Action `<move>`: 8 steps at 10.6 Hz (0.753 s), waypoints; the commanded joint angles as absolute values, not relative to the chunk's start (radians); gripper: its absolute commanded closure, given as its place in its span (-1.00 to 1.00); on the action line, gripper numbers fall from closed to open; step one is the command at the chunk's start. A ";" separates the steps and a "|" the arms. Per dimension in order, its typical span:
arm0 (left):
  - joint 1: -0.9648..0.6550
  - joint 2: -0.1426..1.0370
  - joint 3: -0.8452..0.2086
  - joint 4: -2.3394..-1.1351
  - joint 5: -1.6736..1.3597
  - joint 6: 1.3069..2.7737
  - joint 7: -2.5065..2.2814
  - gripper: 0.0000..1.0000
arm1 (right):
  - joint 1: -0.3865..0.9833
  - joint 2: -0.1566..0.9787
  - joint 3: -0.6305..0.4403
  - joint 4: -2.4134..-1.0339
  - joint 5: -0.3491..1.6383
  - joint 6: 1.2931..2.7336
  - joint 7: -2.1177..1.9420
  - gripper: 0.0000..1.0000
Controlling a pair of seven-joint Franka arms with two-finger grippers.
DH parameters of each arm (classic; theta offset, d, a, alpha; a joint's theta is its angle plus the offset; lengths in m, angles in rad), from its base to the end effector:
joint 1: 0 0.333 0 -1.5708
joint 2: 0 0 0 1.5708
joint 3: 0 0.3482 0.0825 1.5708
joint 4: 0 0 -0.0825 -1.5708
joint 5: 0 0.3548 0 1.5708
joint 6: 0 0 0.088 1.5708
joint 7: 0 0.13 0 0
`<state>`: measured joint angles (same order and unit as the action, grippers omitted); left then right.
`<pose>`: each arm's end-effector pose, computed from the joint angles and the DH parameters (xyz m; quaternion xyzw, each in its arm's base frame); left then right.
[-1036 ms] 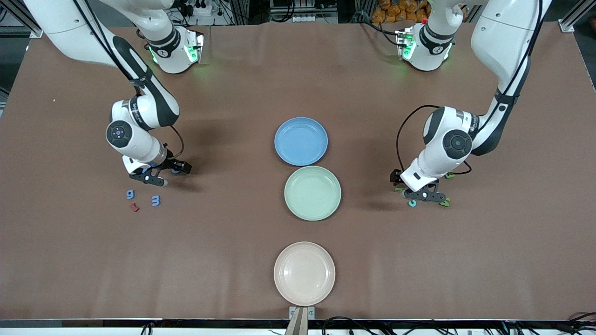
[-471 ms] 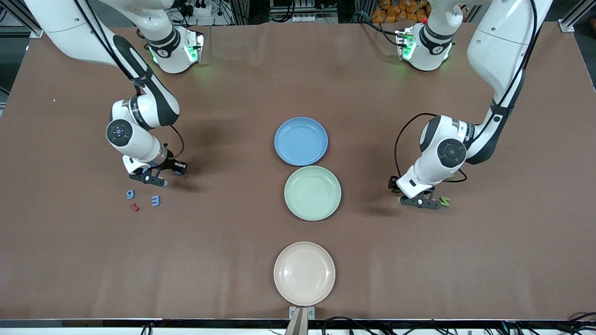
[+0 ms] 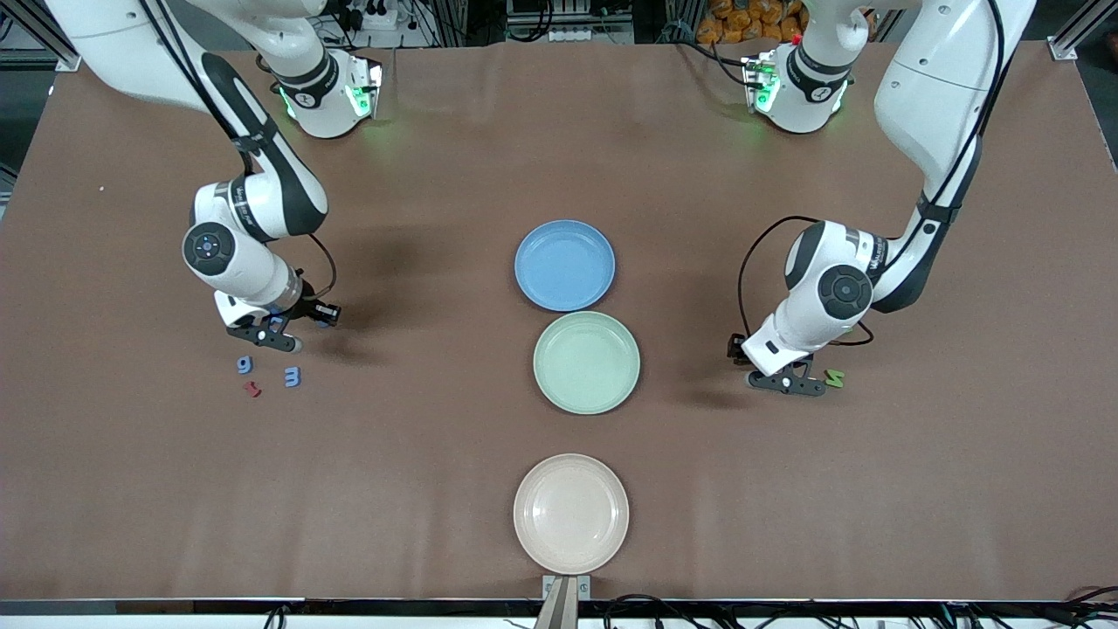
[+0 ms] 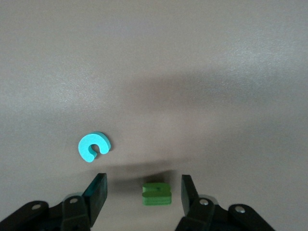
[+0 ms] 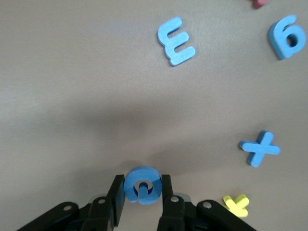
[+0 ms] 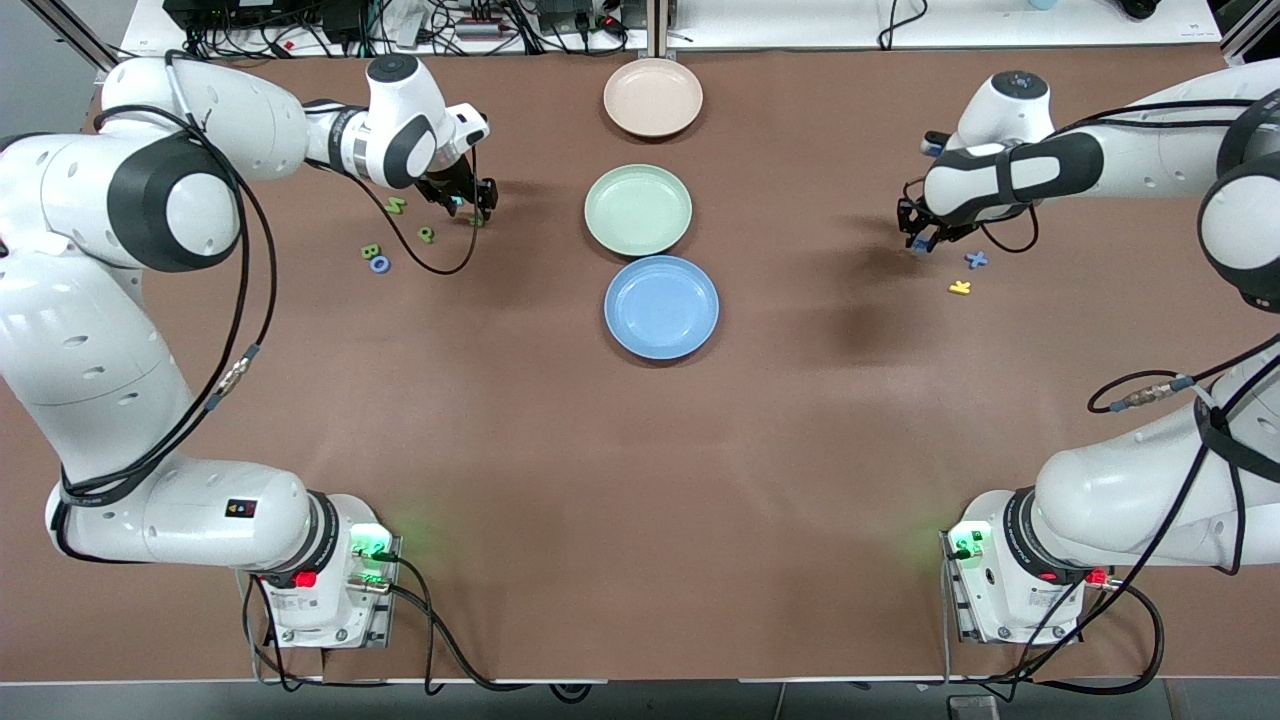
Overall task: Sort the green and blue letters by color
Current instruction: 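Grasp blue C with the right gripper while the left gripper grasps green I, then drop blue C on the blue plate while the left gripper carries green I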
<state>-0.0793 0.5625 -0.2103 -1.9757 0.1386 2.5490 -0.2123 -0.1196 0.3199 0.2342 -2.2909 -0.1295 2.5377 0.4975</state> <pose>0.5916 -0.1697 0.2161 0.9966 -0.0791 0.0093 0.0191 0.5142 0.0597 0.2418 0.9895 -0.1410 -0.0295 0.0076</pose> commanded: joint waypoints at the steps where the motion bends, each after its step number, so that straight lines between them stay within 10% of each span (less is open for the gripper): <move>1: -0.086 0.572 -0.212 -1.973 0.169 2.548 -0.279 -0.41 | -0.069 0.264 0.256 -2.298 -0.135 2.502 0.555 0.80; 8: -0.089 0.571 -0.213 -1.976 0.167 2.540 -0.293 -0.05 | 0.197 0.307 0.348 -2.172 -0.066 2.503 0.874 0.81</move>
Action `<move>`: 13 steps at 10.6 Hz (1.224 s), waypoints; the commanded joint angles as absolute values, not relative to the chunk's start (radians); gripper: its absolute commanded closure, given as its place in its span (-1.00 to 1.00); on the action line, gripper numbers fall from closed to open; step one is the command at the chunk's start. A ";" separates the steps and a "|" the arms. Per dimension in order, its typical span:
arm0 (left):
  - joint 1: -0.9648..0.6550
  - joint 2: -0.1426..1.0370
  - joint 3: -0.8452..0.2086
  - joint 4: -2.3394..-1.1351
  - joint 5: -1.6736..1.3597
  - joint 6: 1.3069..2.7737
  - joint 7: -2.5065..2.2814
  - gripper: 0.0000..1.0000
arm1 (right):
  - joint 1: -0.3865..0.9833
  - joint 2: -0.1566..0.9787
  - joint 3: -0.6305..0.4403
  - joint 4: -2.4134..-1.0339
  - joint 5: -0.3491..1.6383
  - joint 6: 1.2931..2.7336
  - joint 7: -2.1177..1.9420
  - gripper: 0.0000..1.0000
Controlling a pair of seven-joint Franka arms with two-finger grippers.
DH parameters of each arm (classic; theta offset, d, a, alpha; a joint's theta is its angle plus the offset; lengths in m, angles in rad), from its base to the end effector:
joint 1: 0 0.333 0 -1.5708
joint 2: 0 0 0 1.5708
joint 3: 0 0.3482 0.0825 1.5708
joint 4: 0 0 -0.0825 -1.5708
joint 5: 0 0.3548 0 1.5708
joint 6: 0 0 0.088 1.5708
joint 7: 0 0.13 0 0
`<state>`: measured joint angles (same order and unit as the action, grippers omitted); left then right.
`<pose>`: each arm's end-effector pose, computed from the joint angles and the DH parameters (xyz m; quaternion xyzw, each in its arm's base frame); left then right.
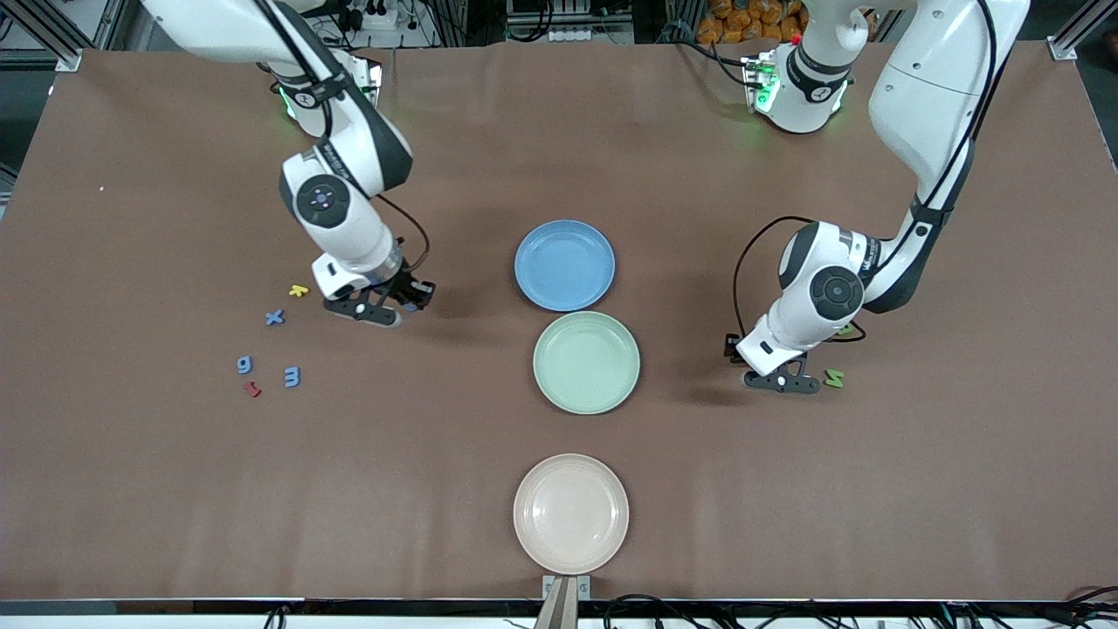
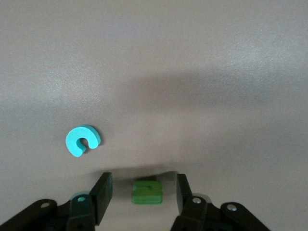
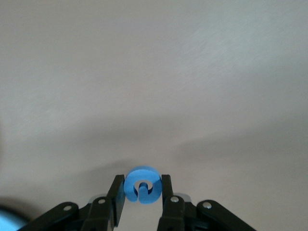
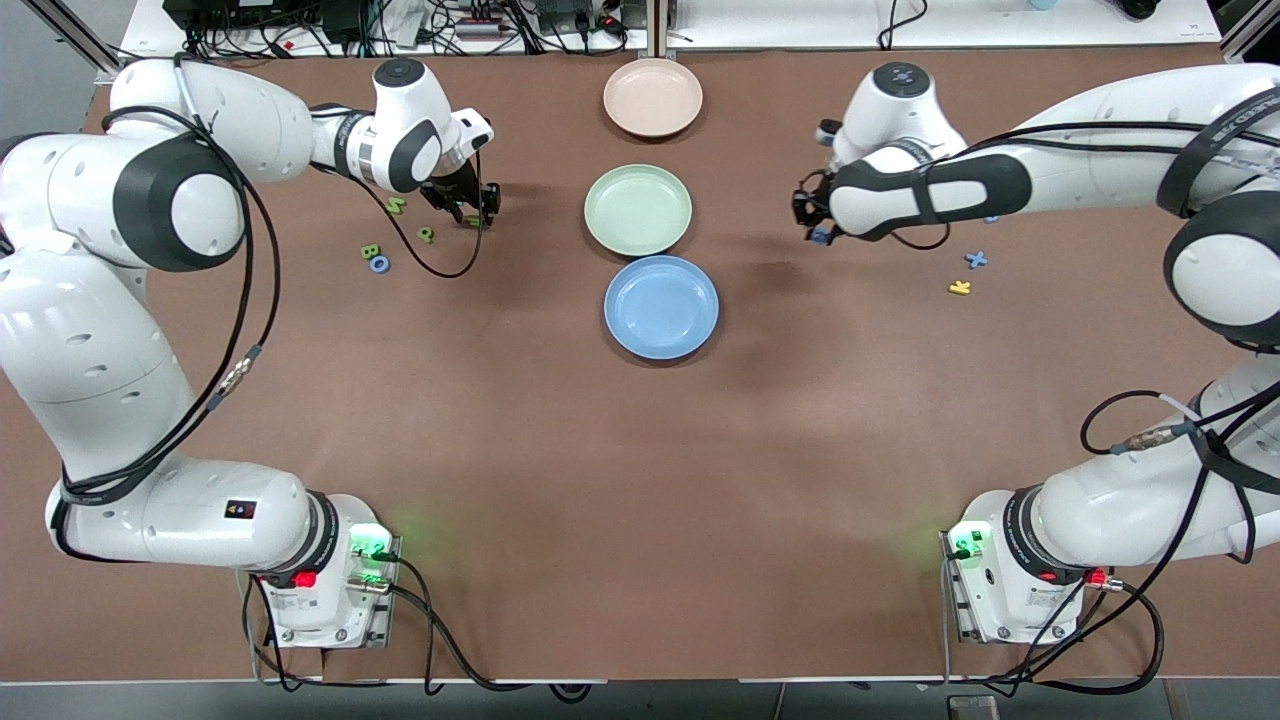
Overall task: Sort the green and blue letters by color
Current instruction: 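Drop blue C on the blue plate while the left gripper carries green I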
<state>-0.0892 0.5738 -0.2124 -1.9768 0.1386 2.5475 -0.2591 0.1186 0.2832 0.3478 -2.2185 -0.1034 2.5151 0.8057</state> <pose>0.5877 -0.1765 0.2089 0.9979 -0.0616 0.0019 0.0194 0.4883 0.2422 0.2891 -0.9906 0.1349 -0.0037 0.0234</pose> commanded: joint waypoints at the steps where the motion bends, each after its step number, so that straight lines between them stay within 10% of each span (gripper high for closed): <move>1: -0.089 0.571 -0.213 -1.974 0.167 2.540 -0.291 0.15 | 0.245 0.339 0.350 -2.136 -0.064 2.503 0.926 0.81; 3: -0.091 0.572 -0.212 -1.974 0.167 2.540 -0.290 0.72 | 0.343 0.420 0.353 -2.045 -0.066 2.503 1.049 0.81; 7: -0.092 0.561 -0.213 -1.956 0.163 2.499 -0.290 1.00 | 0.452 0.520 0.365 -1.957 -0.067 2.505 1.156 0.80; 8: -0.092 0.555 -0.216 -1.935 0.158 2.476 -0.290 1.00 | 0.454 0.529 0.383 -1.947 -0.067 2.505 1.204 0.42; 9: -0.097 0.554 -0.225 -1.905 0.153 2.447 -0.290 1.00 | 0.454 0.531 0.390 -1.942 -0.067 2.505 1.266 -0.53; 10: -0.098 0.552 -0.251 -1.875 0.150 2.418 -0.290 1.00 | 0.454 0.531 0.391 -1.939 -0.071 2.505 1.291 -1.00; 13: -0.113 0.595 -0.322 -1.783 0.149 2.408 -0.294 1.00 | 0.431 0.523 0.403 -1.937 -0.078 2.502 1.282 -1.00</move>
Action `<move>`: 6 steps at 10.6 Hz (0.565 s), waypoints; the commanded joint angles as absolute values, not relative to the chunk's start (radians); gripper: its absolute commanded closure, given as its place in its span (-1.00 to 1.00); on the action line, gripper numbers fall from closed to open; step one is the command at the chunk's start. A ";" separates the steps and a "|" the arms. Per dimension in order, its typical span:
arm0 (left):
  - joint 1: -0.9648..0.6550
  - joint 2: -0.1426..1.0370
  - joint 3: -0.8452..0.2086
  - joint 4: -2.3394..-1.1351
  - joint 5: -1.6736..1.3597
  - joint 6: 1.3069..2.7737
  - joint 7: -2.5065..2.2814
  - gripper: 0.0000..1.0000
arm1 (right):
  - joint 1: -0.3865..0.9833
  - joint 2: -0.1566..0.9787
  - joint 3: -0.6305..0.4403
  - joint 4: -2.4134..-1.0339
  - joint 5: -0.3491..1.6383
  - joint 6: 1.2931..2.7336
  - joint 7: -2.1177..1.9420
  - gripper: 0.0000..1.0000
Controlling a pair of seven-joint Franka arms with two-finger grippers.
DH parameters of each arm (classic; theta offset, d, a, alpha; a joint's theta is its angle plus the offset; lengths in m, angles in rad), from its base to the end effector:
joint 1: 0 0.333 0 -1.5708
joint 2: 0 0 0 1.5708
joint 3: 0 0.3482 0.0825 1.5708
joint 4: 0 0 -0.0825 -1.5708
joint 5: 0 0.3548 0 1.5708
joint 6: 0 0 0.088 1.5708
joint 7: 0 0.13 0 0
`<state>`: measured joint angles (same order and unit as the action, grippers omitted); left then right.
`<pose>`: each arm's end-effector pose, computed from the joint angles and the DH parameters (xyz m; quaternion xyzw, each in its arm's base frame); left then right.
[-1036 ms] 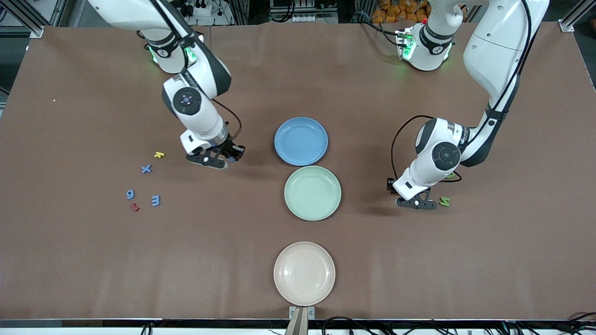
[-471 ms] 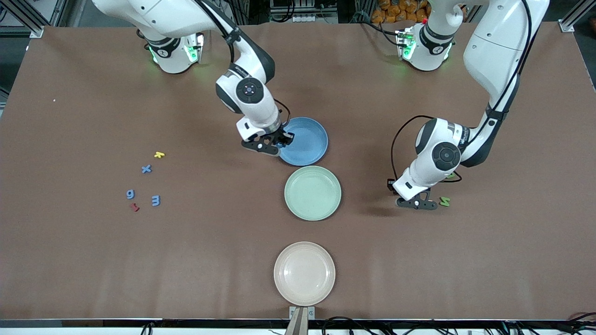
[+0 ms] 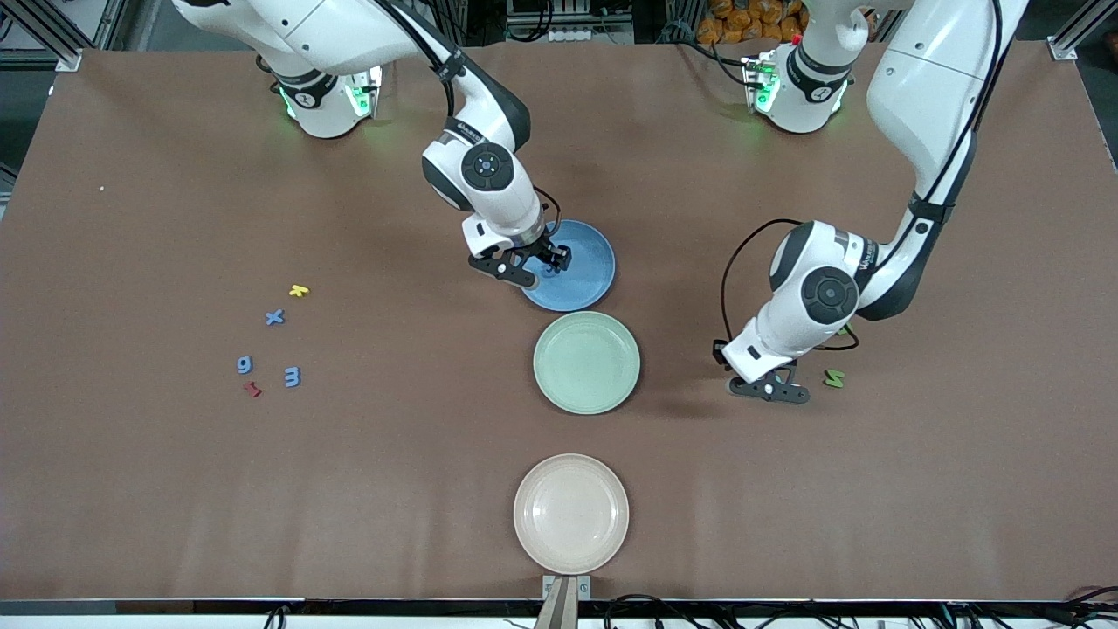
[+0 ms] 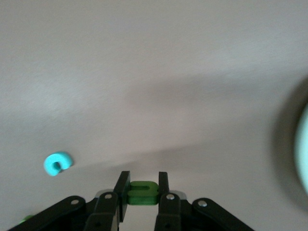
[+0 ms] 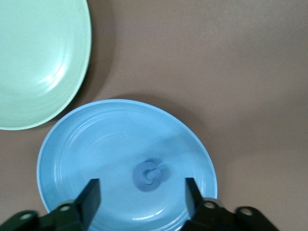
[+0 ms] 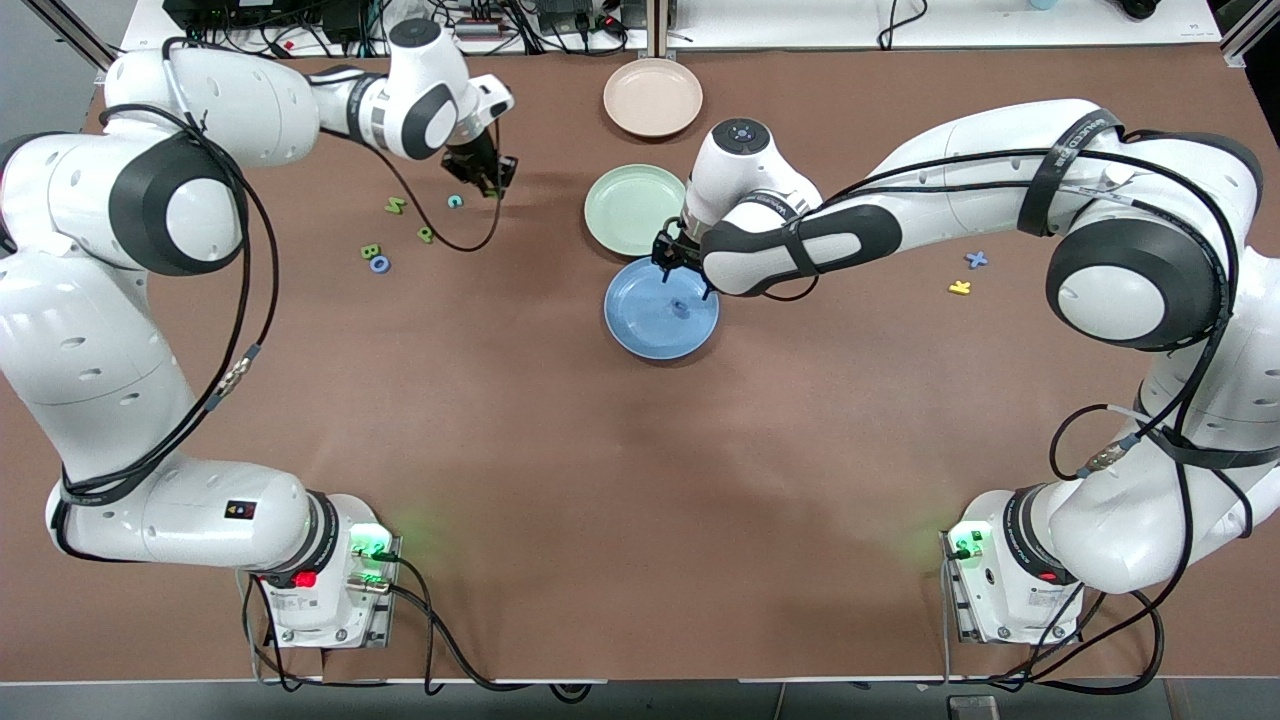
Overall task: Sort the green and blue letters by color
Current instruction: 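Drop blue C on the blue plate while the left gripper carries green I, then drop green I on the green plate while the right gripper withdraws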
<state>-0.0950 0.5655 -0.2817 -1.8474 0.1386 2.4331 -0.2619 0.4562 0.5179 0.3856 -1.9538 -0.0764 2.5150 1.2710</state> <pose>0.6075 -0.2207 0.2571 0.9956 -0.0864 0.0135 0.0340 0.4285 0.4554 0.2630 -0.9746 0.2091 0.0394 0.0705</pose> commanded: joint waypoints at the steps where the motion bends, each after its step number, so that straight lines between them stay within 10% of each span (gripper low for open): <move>1: -0.148 0.626 -0.325 -1.745 0.138 2.408 -0.323 1.00 | 0.392 0.519 0.403 -1.942 -0.080 2.500 1.278 -1.00; 6: -0.337 0.733 -0.316 -1.582 0.138 2.411 -0.532 1.00 | 0.166 0.515 0.397 -1.940 -0.123 2.427 0.996 -1.00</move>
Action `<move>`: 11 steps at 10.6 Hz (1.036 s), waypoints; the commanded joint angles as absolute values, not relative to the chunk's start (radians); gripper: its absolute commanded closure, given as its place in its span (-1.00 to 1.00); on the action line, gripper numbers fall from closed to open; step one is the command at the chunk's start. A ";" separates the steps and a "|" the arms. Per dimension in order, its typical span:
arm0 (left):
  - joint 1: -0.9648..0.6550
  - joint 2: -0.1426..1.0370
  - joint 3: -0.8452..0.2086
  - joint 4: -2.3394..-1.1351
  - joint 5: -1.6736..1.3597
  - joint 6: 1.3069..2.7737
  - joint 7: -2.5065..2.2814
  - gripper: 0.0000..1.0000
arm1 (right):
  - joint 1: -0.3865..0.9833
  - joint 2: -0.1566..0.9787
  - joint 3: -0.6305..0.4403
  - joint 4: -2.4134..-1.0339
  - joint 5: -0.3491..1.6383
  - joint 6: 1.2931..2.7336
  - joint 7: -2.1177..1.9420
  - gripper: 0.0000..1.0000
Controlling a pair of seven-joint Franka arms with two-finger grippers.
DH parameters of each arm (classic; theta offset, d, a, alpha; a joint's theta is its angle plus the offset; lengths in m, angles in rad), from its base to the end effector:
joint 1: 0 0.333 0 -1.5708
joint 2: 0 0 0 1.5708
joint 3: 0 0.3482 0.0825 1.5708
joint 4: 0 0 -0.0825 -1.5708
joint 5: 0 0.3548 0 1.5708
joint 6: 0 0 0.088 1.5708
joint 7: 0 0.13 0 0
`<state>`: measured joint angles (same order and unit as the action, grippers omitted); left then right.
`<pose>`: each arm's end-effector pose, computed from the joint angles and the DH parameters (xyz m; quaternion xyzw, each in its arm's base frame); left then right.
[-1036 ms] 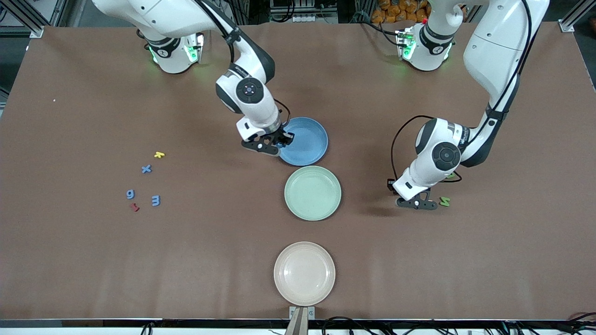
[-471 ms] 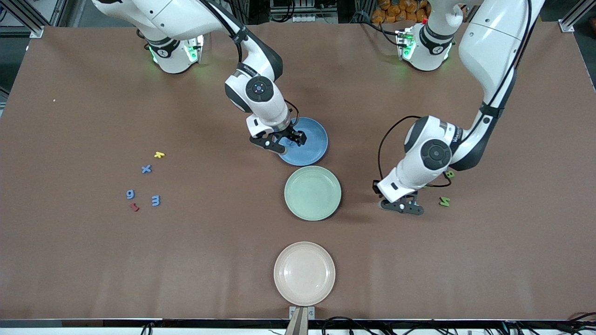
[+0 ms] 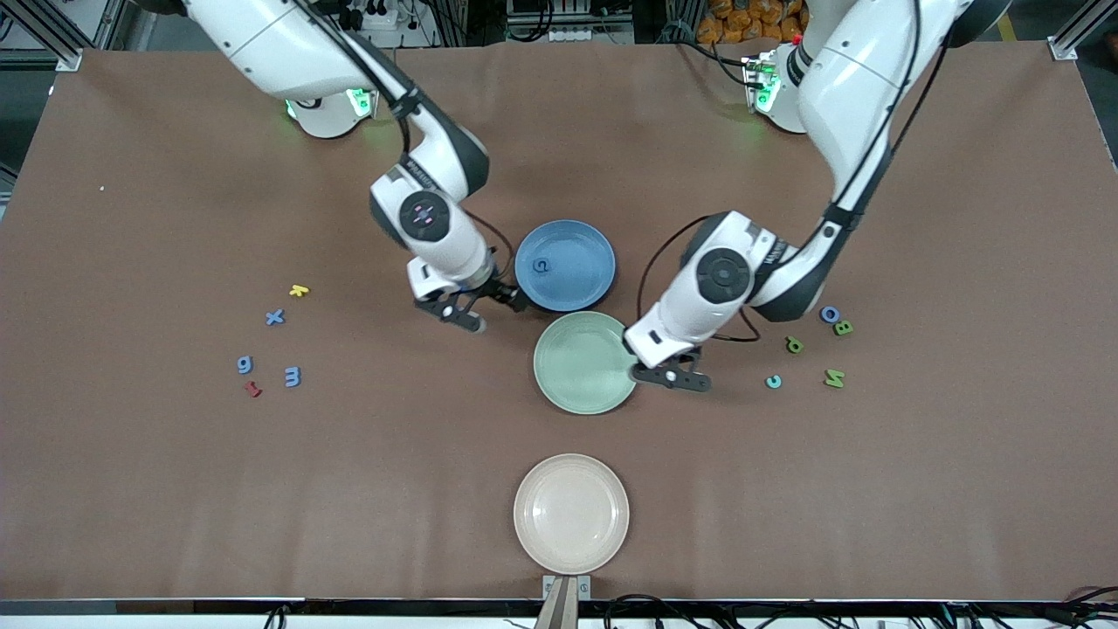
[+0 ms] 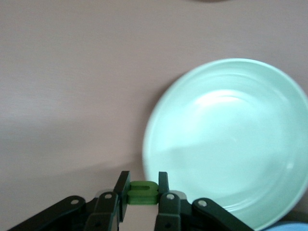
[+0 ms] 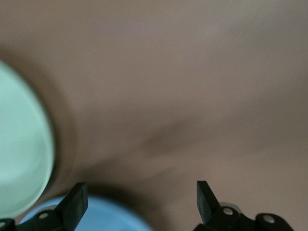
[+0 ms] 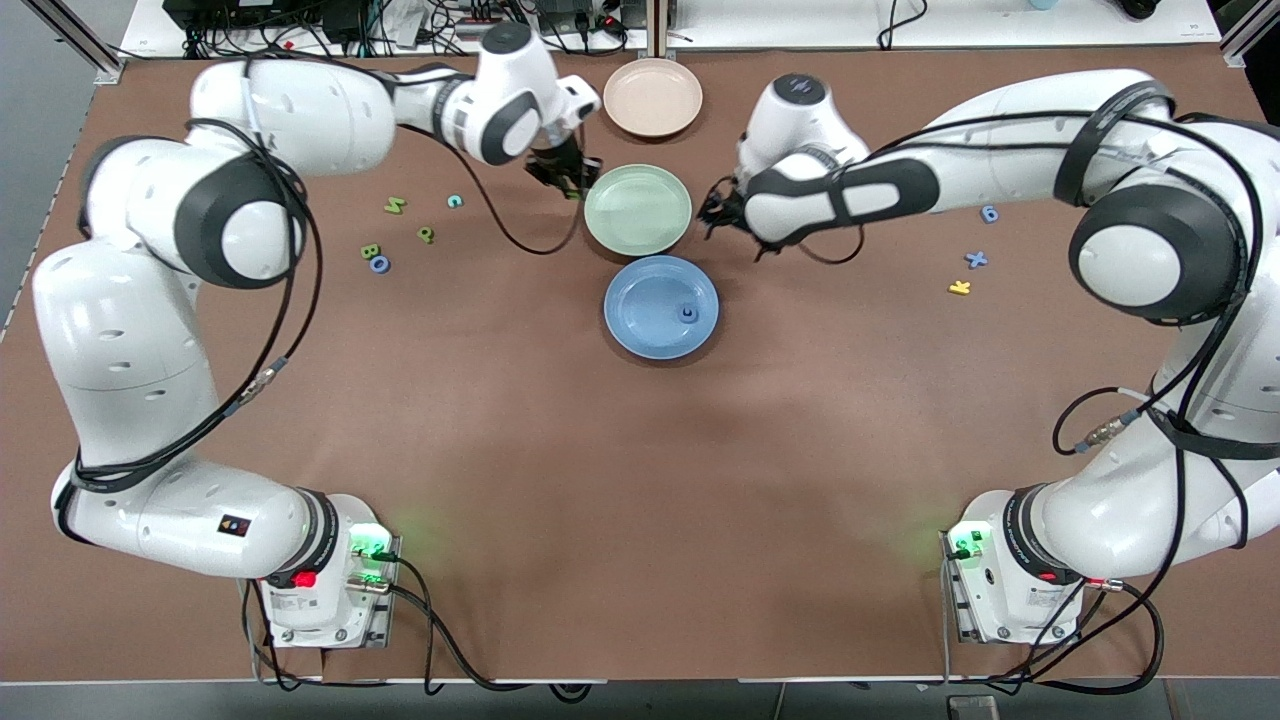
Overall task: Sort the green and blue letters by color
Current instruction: 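Drop green I on the green plate while the right gripper withdraws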
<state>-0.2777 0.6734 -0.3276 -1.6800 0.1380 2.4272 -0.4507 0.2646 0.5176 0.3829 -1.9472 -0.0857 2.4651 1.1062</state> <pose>0.5872 -0.3647 0.2583 0.9932 -0.0876 0.0231 0.0726 0.5052 0.3617 0.2606 -0.9734 0.2187 0.0369 0.0573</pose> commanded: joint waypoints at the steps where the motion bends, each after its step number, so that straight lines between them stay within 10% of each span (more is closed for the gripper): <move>1: -0.357 0.744 -0.316 -1.575 0.138 2.413 -0.576 1.00 | 0.111 0.515 0.396 -1.939 -0.145 2.409 0.933 -1.00; 2: -0.379 0.750 -0.314 -1.568 0.140 2.416 -0.613 0.88 | 0.057 0.515 0.394 -1.939 -0.178 2.402 0.870 -1.00; 3: -0.393 0.758 -0.311 -1.565 0.141 2.416 -0.653 0.29 | 0.005 0.515 0.391 -1.939 -0.210 2.395 0.809 -1.00; 4: -0.393 0.753 -0.311 -1.565 0.147 2.416 -0.688 -0.99 | -0.049 0.517 0.391 -1.939 -0.233 2.393 0.740 -1.00; 11: -0.208 0.624 -0.308 -1.575 0.155 2.205 -0.450 -1.00 | -0.288 0.526 0.333 -1.948 -0.265 2.393 0.223 -1.00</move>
<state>-0.2870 0.6657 -0.3054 -1.5473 0.1388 2.2703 -0.5815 -0.2558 0.5189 0.3412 -1.9477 -0.2241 2.3971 0.2809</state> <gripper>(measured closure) 0.000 0.000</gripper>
